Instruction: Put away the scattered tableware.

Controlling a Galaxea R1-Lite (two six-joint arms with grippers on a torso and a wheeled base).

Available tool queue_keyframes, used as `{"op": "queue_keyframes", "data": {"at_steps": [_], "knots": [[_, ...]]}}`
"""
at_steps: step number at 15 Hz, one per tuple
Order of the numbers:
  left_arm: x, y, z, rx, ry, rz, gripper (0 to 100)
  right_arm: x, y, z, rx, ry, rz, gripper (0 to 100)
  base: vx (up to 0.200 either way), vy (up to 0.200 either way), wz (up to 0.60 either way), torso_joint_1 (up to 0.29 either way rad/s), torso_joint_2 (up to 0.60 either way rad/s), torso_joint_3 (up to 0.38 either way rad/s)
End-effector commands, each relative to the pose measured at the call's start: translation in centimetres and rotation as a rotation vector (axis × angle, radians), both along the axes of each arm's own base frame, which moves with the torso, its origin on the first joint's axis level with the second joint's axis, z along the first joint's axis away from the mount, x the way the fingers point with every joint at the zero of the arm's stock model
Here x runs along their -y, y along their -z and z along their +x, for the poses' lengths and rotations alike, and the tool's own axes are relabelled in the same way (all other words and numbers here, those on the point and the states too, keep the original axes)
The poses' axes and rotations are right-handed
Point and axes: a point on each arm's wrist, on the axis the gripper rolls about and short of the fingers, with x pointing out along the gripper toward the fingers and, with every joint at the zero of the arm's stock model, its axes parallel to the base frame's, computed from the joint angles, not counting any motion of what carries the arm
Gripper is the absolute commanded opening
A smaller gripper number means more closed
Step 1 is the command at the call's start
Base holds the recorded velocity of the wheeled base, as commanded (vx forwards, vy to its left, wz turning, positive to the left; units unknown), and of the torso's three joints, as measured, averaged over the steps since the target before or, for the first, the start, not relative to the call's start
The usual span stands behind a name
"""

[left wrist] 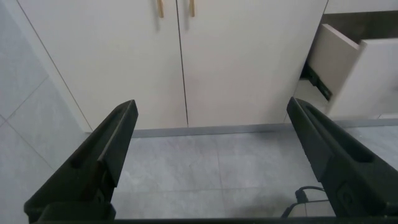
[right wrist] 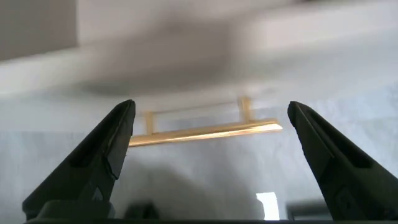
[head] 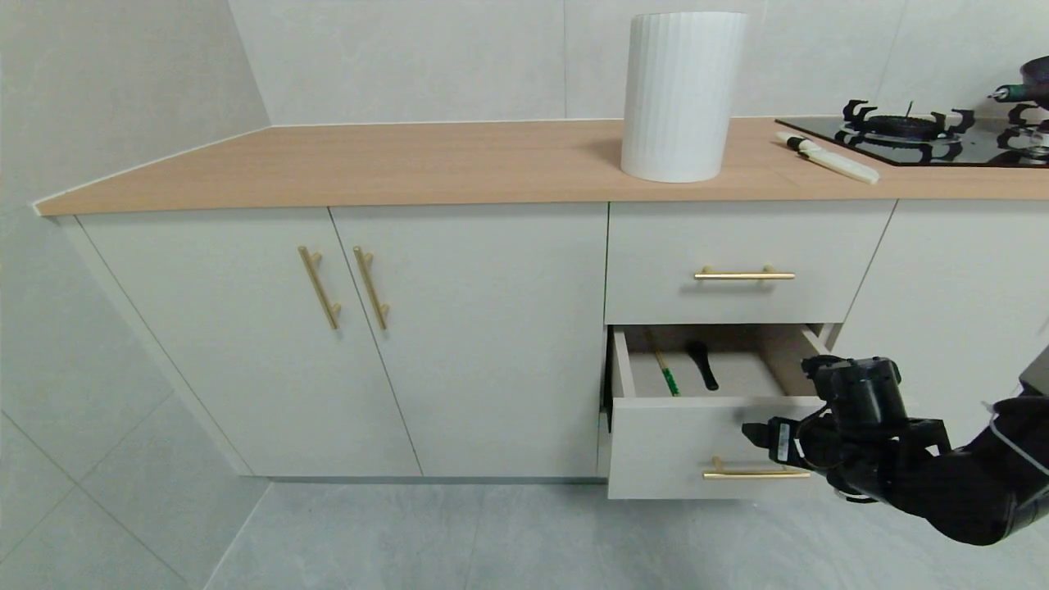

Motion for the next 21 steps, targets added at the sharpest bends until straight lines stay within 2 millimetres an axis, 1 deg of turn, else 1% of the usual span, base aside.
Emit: {"op": "queue_keyframes", "data": {"at_steps": [1,3,5,7,8,10,14,16,17,21], "knots": [[0.0,0.0,0.0,0.0,0.0,0.0,100,-0.1,1.9,1.0,0.009,-0.015,-0.027,100,0.0,0.0,0.0,0.0,0.0,0.0],[0.0,0.0,0.0,-0.001,0.0,0.0,100,-0.3,2.4,1.8,0.061,-0.044,-0.055,100,0.0,0.0,0.0,0.0,0.0,0.0],[0.0,0.0,0.0,-0.001,0.0,0.0,100,-0.8,3.3,3.5,0.096,-0.065,-0.078,100,0.0,0.0,0.0,0.0,0.0,0.0],[0.0,0.0,0.0,0.0,0.0,0.0,100,-1.1,3.3,4.6,0.119,-0.065,-0.072,100,0.0,0.0,0.0,0.0,0.0,0.0],[0.0,0.0,0.0,0.0,0.0,0.0,100,-1.1,3.2,5.8,0.146,-0.06,-0.066,100,0.0,0.0,0.0,0.0,0.0,0.0],[0.0,0.0,0.0,0.0,0.0,0.0,100,-1.5,3.6,6.9,0.165,-0.056,-0.063,100,0.0,0.0,0.0,0.0,0.0,0.0],[0.0,0.0,0.0,0.0,0.0,0.0,100,-1.8,4.4,8.4,0.197,-0.048,-0.053,100,0.0,0.0,0.0,0.0,0.0,0.0],[0.0,0.0,0.0,0.0,0.0,0.0,100,-1.9,5.7,9.0,0.247,-0.045,-0.043,100,0.0,0.0,0.0,0.0,0.0,0.0],[0.0,0.0,0.0,0.0,0.0,0.0,100,-1.9,5.9,9.8,0.279,-0.037,-0.036,100,0.0,0.0,0.0,0.0,0.0,0.0],[0.0,0.0,0.0,0.0,0.0,0.0,100,-1.0,6.0,11.5,0.315,0.005,-0.019,100,0.0,0.0,0.0,0.0,0.0,0.0]]}}
